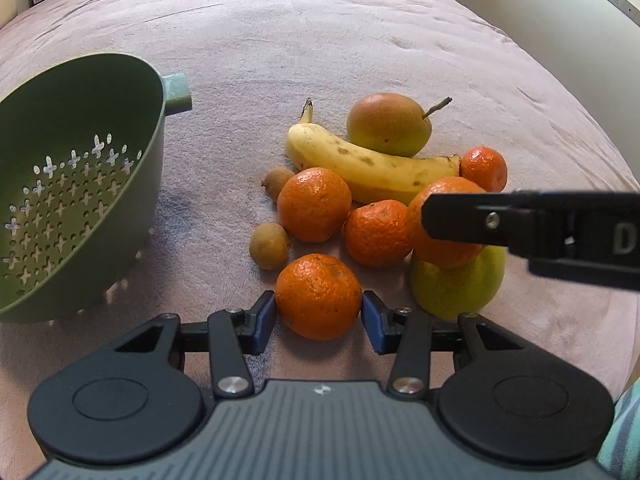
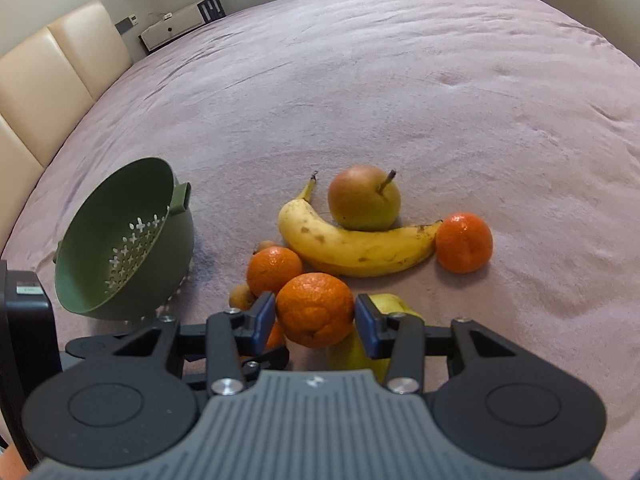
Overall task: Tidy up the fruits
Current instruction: 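Carry both tangerines over the green colander and open both tools to drop them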
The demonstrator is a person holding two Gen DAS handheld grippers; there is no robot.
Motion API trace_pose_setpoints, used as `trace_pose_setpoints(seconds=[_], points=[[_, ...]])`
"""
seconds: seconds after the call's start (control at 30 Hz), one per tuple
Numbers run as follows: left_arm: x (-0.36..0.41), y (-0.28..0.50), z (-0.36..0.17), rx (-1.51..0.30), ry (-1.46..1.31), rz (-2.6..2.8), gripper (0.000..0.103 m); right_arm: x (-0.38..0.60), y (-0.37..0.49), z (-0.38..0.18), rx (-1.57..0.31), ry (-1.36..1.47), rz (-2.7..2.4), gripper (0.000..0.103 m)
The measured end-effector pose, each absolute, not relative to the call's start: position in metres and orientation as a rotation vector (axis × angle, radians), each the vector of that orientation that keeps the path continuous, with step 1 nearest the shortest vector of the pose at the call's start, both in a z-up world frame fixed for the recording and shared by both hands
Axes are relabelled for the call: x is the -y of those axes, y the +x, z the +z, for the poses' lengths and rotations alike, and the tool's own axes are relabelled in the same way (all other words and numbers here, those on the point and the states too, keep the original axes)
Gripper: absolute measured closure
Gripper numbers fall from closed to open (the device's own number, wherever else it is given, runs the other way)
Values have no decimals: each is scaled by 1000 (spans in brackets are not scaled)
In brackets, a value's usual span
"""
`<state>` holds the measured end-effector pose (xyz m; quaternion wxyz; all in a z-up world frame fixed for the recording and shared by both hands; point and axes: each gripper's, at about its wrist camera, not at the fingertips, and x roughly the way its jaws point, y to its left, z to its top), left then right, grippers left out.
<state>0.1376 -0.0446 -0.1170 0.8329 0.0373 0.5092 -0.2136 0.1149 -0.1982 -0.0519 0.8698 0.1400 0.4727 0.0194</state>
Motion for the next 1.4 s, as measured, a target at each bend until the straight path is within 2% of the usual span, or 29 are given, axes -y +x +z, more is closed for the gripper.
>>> trace_pose_setpoints(seconds=[0.3,0.57,0.83,1.0,1.4], points=[[27,129,-89,-1034,17,-435,52,193,118,-47,-975,262,51,62],[-2,127,-31,-957,-57,-393,52,186,123,-23,-916,251,74,62],[-45,152,14,-899,-100,-203,52,140,146,6,-840,123,242,62],[-71,173,9,-943,-114,-105,52,96,167,2,-838,-13,384,62],[-104,192,-39,-1097,-166,-3,52,18,197,-31,-856,-421,659,63]])
